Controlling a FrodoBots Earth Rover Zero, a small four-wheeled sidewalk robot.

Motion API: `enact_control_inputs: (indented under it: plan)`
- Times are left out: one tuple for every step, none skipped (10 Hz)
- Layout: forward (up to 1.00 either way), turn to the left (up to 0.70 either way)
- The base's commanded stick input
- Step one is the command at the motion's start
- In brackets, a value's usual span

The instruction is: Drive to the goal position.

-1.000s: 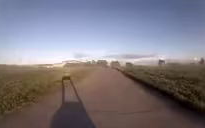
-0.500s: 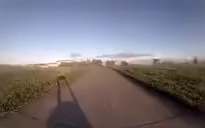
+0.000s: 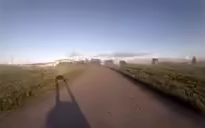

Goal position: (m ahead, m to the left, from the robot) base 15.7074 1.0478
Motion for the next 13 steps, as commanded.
enact_control_inputs:
  plan:
    - [0.70,0.00]
    - [0.70,0.00]
    - [0.70,0.00]
    - [0.70,0.00]
    - [0.70,0.00]
    - [0.70,0.00]
    - [0.70,0.00]
    - [0.70,0.00]
    - [0.70,0.00]
    - [0.70,0.00]
    - [0.70,0.00]
    - [0.70,0.00]
    - [0.70,0.00]
